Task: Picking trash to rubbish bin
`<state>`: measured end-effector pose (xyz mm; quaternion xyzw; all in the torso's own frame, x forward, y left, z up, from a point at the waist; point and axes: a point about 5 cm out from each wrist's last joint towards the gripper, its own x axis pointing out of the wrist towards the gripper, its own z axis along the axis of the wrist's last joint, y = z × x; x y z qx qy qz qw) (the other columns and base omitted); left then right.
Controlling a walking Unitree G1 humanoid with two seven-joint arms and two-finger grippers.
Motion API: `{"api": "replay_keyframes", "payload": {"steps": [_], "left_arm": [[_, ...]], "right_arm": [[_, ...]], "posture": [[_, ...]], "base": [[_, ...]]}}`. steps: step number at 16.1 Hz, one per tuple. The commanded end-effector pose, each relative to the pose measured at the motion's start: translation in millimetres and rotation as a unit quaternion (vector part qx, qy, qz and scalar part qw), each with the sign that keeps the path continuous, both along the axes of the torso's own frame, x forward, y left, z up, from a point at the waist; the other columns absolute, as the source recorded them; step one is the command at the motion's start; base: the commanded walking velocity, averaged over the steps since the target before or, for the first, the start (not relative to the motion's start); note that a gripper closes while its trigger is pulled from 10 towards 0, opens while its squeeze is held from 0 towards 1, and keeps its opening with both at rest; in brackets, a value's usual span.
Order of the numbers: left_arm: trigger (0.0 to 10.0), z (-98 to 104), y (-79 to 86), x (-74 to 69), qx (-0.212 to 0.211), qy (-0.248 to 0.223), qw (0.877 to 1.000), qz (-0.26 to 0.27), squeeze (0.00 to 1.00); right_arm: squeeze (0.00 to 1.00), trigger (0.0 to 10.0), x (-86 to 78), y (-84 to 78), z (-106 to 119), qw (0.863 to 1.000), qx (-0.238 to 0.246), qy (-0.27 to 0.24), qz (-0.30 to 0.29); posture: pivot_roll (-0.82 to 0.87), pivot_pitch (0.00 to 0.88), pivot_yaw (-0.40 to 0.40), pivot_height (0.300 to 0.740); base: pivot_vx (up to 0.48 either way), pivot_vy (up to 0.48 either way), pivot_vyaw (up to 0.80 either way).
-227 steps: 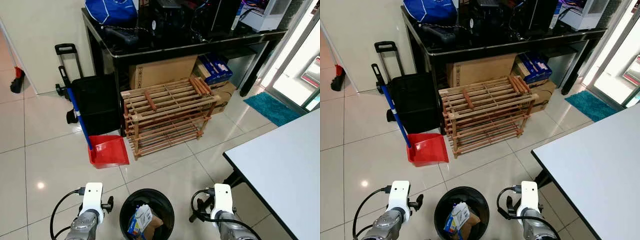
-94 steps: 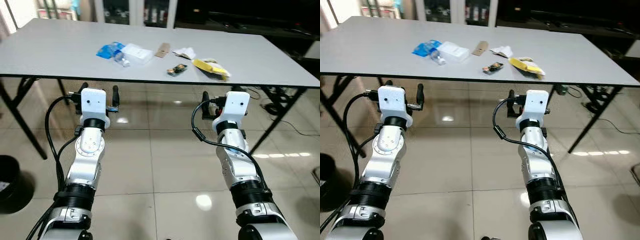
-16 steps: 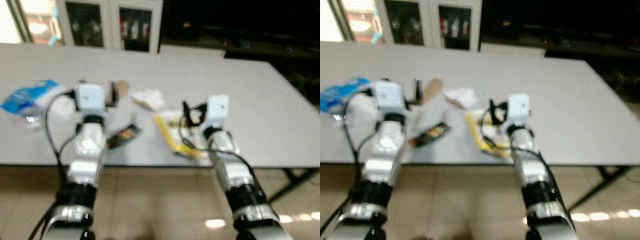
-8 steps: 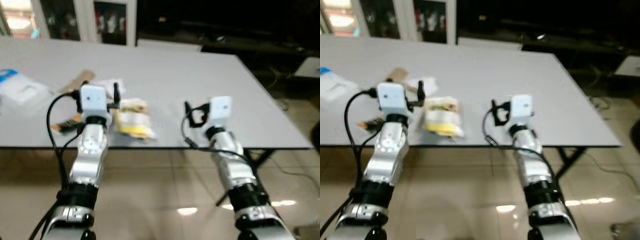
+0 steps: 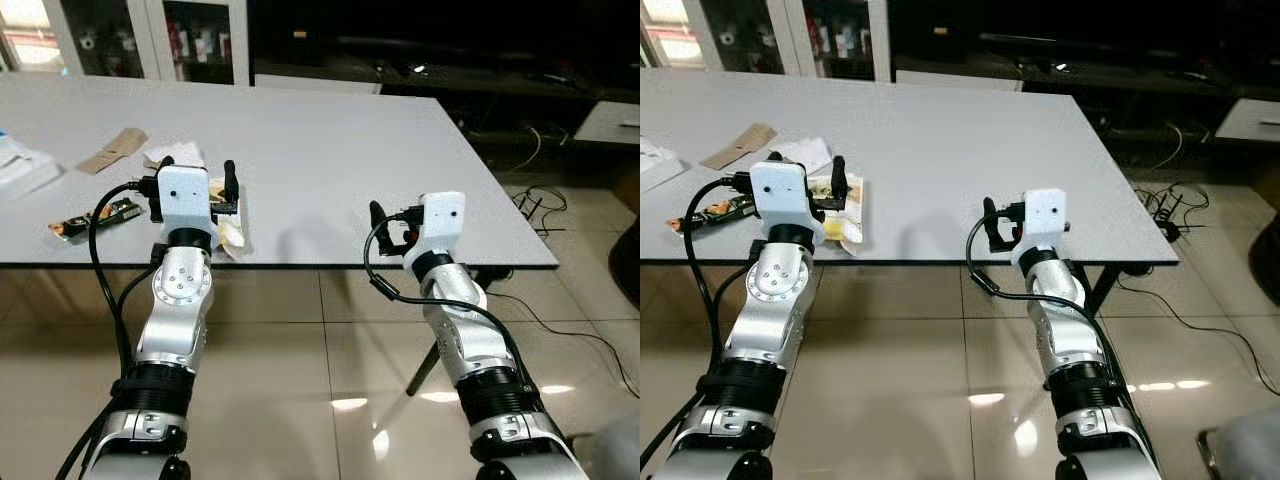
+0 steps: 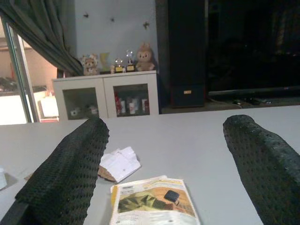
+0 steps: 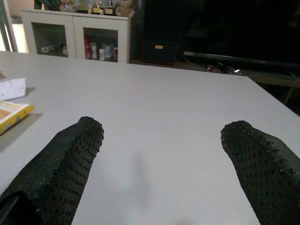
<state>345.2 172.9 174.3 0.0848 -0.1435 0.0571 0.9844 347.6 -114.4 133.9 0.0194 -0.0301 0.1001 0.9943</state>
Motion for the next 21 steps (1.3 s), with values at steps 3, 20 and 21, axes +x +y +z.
{"api": "replay_keyframes", "payload": {"steps": [3,20,21], "left_arm": [[10.0,4,2.7,0.2,-0.002,-0.008,1.000,0.005,0.00],[10.0,-14,4.5,-37.0,-0.307,0.036,0.949,-0.063,0.00],[10.0,-19,6.8,-41.7,-0.328,0.045,0.941,-0.061,0.00]], "right_arm": [[0.00,10.0,-0.2,5.2,3,1.000,-0.003,-0.002,0.012],[0.00,10.0,-4.7,10.4,-10,0.999,0.002,0.029,0.034],[0.00,10.0,-4.8,10.6,-10,0.999,0.003,0.030,0.034]], "posture": [[-0.01,0.017,-0.093,0.740],[0.00,0.039,-0.082,0.740],[0.00,0.040,-0.081,0.740]], "base": [[0.000,0.000,0.00],[0.000,0.000,0.08],[0.000,0.000,0.00]]}}
